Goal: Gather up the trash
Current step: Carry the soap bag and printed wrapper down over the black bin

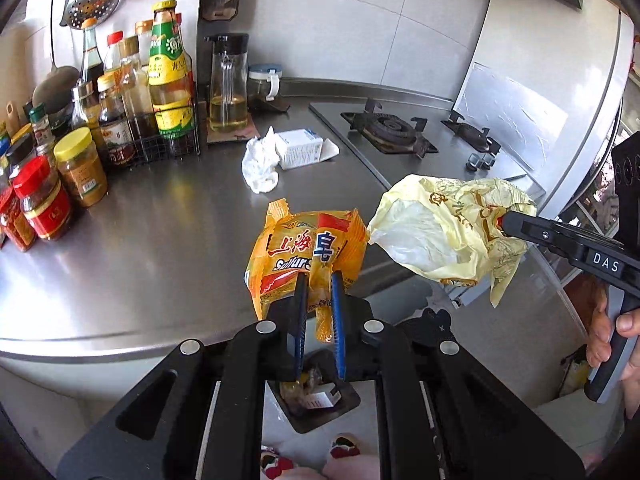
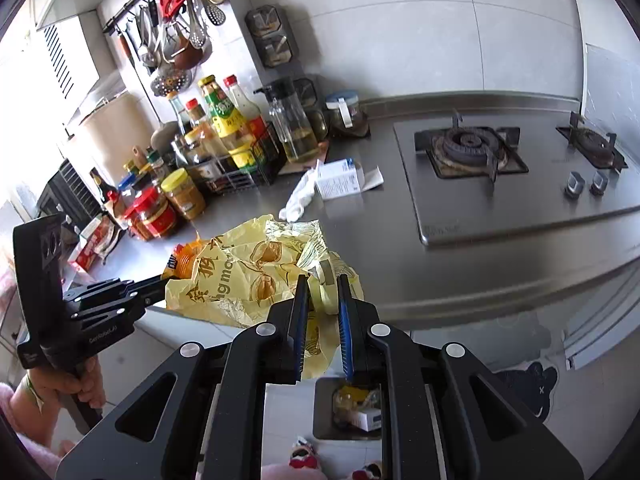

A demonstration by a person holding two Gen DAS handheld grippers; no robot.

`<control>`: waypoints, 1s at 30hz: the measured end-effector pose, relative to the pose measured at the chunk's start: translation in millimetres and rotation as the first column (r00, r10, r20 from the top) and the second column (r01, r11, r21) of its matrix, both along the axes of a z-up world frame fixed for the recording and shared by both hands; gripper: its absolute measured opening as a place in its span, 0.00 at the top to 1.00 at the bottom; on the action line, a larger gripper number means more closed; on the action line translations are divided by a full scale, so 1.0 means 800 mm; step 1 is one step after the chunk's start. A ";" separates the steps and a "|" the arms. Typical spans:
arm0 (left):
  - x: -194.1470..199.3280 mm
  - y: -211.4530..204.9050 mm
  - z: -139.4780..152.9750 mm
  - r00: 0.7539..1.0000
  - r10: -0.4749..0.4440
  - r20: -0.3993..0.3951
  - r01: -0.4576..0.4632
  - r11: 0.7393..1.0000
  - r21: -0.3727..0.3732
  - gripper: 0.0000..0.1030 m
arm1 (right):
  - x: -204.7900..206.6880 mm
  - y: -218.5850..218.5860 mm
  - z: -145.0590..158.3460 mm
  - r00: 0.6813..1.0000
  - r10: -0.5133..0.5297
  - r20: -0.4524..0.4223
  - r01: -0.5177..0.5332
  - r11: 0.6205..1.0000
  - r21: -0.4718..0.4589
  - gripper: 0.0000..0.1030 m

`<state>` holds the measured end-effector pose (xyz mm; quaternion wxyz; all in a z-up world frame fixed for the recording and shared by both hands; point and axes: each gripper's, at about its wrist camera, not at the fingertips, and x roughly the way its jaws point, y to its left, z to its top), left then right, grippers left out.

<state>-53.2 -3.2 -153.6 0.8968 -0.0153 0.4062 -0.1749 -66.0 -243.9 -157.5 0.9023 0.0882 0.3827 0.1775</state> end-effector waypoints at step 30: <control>0.012 -0.034 -0.378 0.889 0.060 -0.453 -0.066 0.998 0.001 0.90 | 0.016 0.044 -0.439 0.876 -0.006 -0.483 -0.079 0.985 -0.155 0.85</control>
